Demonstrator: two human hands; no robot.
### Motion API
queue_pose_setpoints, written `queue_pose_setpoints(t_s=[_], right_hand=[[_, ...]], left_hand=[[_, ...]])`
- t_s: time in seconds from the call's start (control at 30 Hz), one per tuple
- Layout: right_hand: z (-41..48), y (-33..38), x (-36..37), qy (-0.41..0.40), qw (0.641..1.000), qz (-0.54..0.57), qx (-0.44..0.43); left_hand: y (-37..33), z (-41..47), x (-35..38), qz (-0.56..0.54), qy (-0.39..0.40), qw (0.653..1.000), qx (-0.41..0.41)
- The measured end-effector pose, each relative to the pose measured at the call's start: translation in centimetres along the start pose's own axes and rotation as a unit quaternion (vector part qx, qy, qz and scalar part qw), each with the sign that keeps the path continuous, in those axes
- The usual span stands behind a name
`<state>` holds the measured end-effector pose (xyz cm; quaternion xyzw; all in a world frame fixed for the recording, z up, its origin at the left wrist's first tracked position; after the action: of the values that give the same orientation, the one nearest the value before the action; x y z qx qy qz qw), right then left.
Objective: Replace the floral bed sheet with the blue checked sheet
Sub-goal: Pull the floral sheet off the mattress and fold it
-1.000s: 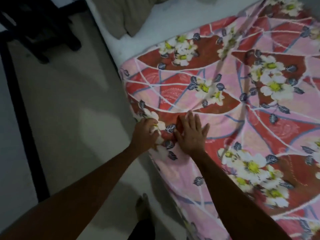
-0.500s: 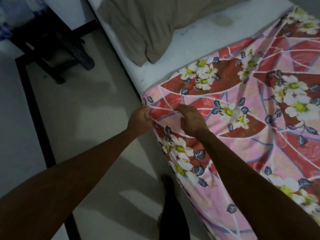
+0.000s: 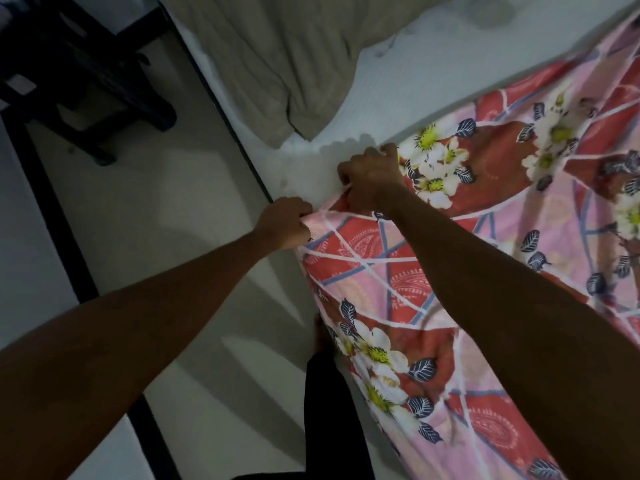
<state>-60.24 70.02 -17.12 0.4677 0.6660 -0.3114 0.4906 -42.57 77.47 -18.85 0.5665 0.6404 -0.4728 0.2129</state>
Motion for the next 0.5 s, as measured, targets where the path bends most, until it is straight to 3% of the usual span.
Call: queue_pose_setpoints(t_s=[0.1,0.23,0.33,0.5], right_hand=[[-0.4,-0.7,-1.6,-0.004,0.998,-0.042,-0.042],[-2.8,-1.8,-1.8,0.004,0.995,-0.034,-0.098],[-5.7,-2.8,-1.0,0.018,0.996,0.008,-0.084],[-14.1,-3.5,-0.8,-0.025,0.994,0.006,-0.107]], left_hand=[[0.1,-1.1,-0.3,-0.081,0.0,0.997,0.014],[-1.3,-3.7,0.1,-0.036,0.024,0.998,0.049],[-3.4,-7.0,1.2,-0.053,0.027,0.997,0.052],[-7.7,-14.1,3.6,-0.089,-0.013,0.995,0.033]])
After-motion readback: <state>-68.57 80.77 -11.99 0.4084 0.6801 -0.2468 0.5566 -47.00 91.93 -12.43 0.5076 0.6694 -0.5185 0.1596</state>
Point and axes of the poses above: each hand's wrist, its own z-axis towards the middle knuckle, its own x-axis out of the palm, y = z × x, the point moved 3 cm from there along z, towards the middle knuckle, and after that the axes turned 7 degrees about x, right-handed, at the moved point
